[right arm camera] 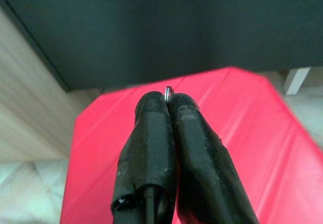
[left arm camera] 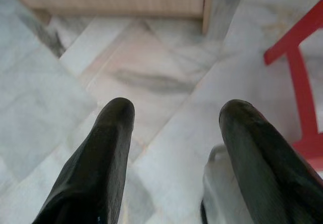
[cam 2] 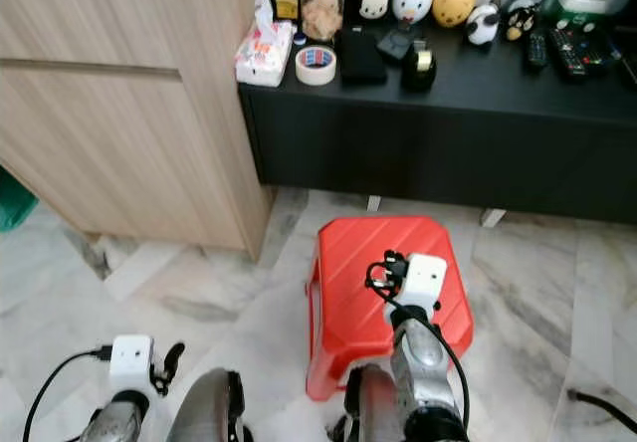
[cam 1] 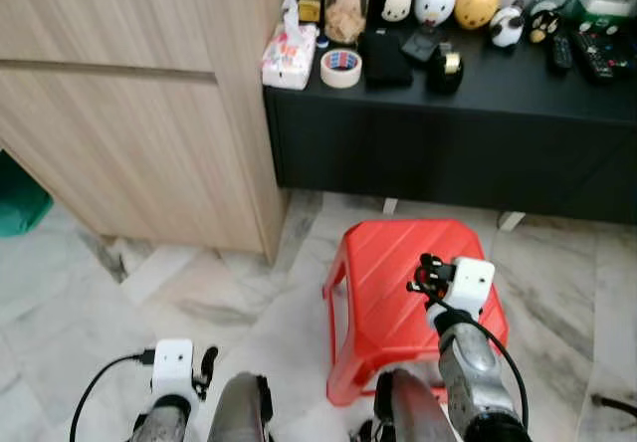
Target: Hang keys on a hook
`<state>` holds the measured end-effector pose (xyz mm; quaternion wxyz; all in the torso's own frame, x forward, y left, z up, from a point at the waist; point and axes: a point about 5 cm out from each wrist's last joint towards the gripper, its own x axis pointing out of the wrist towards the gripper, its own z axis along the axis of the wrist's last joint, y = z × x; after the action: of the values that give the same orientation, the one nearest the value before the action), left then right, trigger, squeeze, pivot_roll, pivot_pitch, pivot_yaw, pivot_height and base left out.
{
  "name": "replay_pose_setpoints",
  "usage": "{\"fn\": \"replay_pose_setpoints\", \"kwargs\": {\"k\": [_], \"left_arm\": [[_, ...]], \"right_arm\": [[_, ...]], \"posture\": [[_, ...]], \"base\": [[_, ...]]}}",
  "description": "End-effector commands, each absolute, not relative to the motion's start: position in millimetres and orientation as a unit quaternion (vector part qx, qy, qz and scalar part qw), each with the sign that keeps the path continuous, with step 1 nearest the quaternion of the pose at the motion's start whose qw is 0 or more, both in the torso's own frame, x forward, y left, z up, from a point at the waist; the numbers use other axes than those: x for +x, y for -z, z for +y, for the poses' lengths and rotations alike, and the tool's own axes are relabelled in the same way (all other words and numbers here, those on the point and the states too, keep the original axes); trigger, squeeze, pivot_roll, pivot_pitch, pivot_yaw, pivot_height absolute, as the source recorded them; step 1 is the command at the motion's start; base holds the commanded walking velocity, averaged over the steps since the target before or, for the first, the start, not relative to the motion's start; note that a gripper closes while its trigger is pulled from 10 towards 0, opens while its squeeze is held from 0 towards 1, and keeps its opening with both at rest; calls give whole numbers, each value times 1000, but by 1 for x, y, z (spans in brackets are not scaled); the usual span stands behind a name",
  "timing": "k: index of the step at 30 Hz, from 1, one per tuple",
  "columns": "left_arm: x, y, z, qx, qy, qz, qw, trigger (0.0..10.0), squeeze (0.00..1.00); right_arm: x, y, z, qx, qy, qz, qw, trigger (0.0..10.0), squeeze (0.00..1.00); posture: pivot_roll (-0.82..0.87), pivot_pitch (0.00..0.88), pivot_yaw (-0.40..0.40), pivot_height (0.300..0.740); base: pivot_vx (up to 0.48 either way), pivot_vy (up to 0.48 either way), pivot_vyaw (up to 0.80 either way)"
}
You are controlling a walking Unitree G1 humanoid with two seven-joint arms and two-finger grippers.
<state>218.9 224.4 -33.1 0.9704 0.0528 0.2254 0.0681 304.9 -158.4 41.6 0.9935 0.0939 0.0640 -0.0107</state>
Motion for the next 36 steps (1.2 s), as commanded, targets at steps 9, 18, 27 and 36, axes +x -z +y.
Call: {"fn": "replay_pose_setpoints", "kwargs": {"k": [9,18,27,36], "left_arm": [[183,60,237,56,-96,309,944,10000,0],[171,69,236,52,-102,342,933,10000,0],[165,74,236,50,-103,363,925,10000,0],[163,76,235,47,-104,371,922,10000,0]], "right_arm": [[305,-38,-162,92,21,82,992,10000,0],[298,-27,-162,90,19,105,990,10000,0],[260,28,-173,37,27,274,961,10000,0],[201,73,-188,56,62,401,912,10000,0]], "posture": [[82,67,-15,696],[71,42,-8,740],[62,11,-8,740],[46,0,4,740]], "base": [[0,0,0],[0,0,0],[0,0,0],[0,0,0]]}}
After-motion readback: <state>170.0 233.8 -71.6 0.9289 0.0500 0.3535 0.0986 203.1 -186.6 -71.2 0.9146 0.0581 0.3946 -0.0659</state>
